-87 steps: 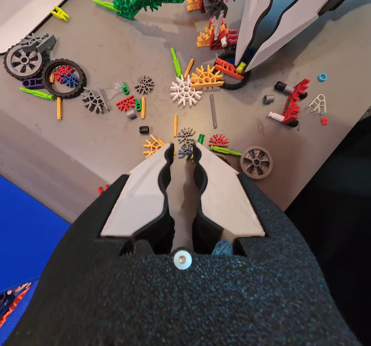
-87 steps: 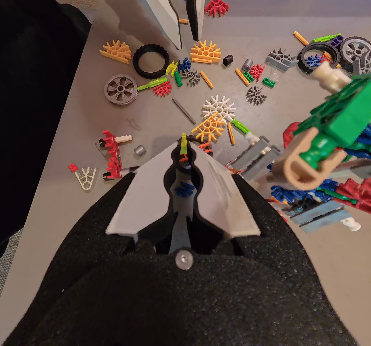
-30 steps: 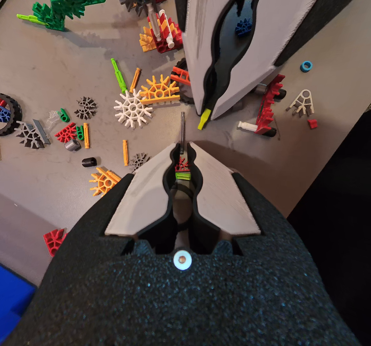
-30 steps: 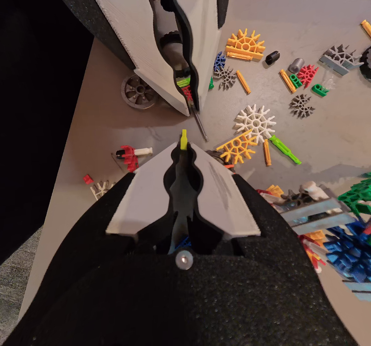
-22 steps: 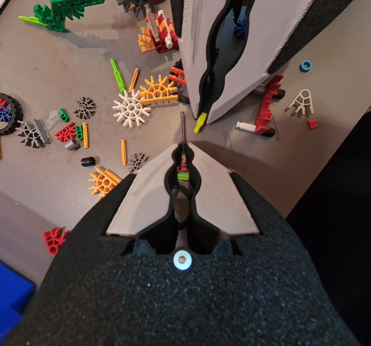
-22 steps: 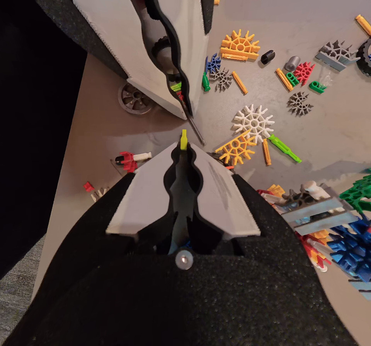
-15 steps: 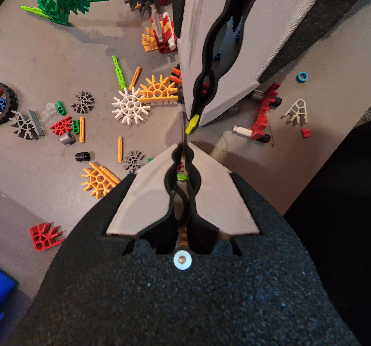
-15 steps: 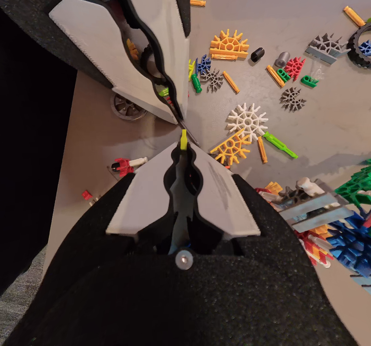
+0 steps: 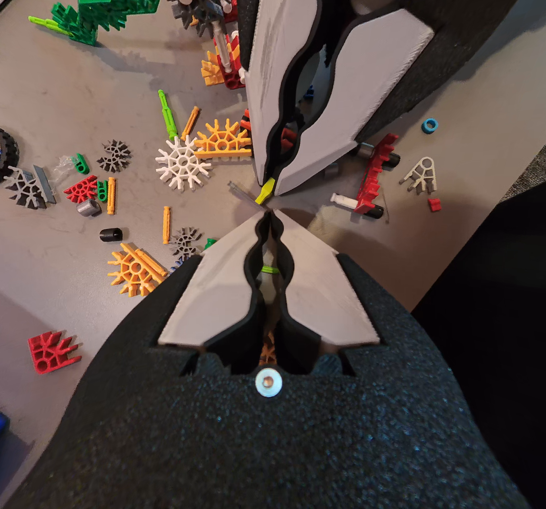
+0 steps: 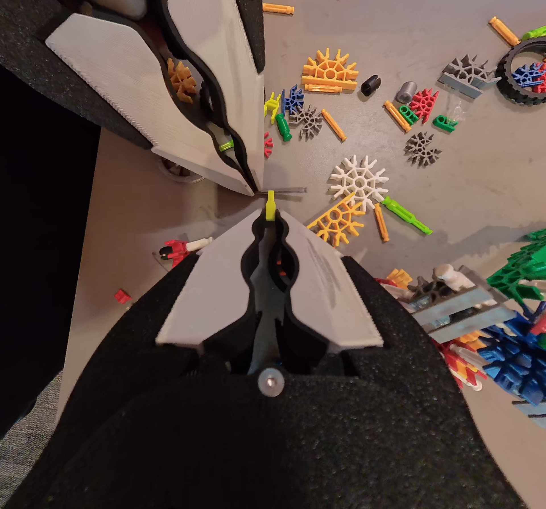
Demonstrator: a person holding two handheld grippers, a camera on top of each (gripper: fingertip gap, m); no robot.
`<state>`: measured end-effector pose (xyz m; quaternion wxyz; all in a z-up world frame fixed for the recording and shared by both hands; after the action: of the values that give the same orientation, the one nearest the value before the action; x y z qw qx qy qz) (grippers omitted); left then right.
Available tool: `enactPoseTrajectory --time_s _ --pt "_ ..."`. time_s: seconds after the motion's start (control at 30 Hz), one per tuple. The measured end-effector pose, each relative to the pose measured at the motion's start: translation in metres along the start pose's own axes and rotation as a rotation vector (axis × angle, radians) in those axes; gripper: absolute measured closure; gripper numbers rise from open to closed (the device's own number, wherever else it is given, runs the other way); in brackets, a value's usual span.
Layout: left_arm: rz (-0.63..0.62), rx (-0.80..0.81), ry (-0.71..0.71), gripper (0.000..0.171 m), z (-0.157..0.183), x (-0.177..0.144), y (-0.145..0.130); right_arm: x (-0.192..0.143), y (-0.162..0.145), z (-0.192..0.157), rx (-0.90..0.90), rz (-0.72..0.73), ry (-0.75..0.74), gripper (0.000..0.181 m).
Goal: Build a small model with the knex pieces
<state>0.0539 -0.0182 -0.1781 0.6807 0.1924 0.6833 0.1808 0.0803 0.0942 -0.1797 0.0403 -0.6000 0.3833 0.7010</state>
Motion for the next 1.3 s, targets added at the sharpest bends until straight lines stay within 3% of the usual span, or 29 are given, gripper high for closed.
enactPoseTrajectory --time_s 0.4,0.67,0.93,1.3 --pt "-0.001 0.059 -0.023 0.163 -0.008 -0.011 -0.004 0.000 -0.001 0.001 -0.033 0.009 0.006 0.176" --pt "-0.022 0.261 -0.002 0.136 -0.020 -0.007 -0.001 0.000 -0.001 0.001 -0.051 0.014 0.010 0.176" --pt "-0.015 0.309 -0.043 0.135 -0.025 0.003 0.004 0.000 -0.002 0.002 -0.052 0.019 0.019 0.176" --pt "-0.013 0.306 -0.093 0.146 -0.027 0.004 0.004 0.000 -0.002 0.003 -0.063 0.023 0.024 0.176"
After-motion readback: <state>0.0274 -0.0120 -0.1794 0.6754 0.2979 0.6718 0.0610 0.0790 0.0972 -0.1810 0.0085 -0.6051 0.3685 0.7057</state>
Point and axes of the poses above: each gripper's, where its closed fingertips meet, x out along the fingers, y out of its top, z = x × y across the jaws, the point moved 9 cm from there along -x, back along the fingers, and after that the axes turned 8 degrees about -z, right-handed, at the moved point
